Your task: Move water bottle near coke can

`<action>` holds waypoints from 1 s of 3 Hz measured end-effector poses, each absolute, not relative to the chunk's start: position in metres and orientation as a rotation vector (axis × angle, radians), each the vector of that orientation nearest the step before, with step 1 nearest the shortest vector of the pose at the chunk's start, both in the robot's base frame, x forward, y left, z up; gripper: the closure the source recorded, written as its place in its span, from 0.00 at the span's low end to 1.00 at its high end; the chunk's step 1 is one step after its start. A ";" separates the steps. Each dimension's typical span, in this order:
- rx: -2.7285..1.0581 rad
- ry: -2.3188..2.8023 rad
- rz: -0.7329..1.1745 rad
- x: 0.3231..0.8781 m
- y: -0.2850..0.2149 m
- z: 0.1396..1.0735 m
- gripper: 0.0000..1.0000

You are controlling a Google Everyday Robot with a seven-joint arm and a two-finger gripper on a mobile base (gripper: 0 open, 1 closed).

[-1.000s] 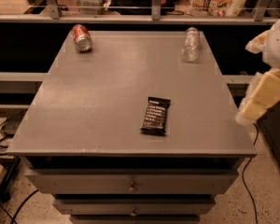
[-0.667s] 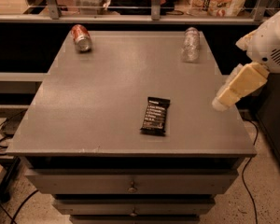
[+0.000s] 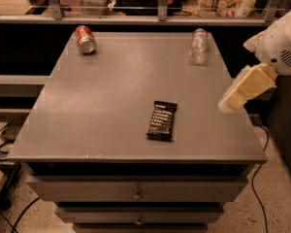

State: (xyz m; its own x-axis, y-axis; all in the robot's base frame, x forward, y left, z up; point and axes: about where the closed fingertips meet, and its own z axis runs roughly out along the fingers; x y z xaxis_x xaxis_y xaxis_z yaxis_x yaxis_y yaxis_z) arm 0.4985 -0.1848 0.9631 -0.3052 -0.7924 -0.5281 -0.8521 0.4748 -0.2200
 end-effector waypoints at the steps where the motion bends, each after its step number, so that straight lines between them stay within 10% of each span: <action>1: -1.291 2.088 0.194 0.516 -0.179 0.968 0.00; 3: -1.036 1.967 0.355 0.571 -0.177 0.961 0.00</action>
Offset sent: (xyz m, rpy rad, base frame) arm 0.0837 0.0067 0.0067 0.3892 -0.1599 -0.0892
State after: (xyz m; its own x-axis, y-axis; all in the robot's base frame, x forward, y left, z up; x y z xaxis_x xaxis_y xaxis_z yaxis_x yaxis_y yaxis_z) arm 0.5712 -0.1766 0.9610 -0.2842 -0.5325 -0.7973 -0.7773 0.6148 -0.1335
